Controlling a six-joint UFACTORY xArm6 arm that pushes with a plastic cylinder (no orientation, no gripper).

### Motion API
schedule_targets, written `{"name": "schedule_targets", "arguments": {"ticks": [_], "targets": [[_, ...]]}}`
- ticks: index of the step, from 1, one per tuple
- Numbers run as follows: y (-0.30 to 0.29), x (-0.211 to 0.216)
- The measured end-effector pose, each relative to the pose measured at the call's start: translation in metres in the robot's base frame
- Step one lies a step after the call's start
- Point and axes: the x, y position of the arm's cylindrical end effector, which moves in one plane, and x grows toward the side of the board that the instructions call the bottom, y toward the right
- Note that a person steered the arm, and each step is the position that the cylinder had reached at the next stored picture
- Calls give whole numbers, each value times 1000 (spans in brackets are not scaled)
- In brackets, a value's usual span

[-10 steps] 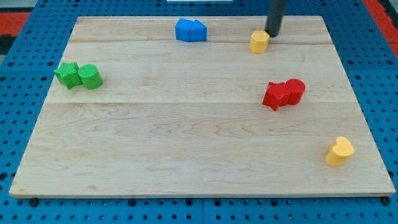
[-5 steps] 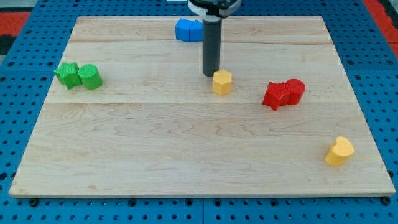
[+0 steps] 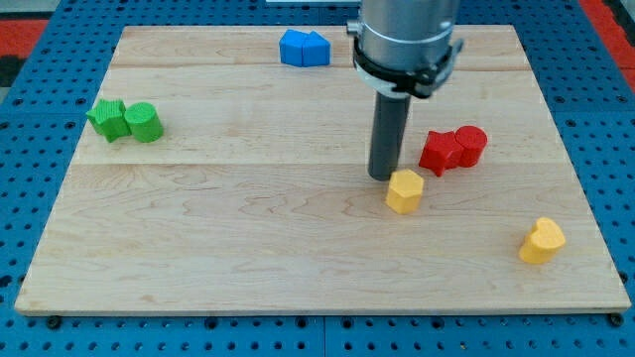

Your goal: Group up the yellow blocks at the bottom right corner of the board

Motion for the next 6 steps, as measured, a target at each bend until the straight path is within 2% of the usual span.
{"name": "schedule_targets", "arguments": {"ticks": [1, 2, 4, 5, 6], "targets": [[31, 27], [36, 47], [20, 87], [60, 90], [74, 89]]}}
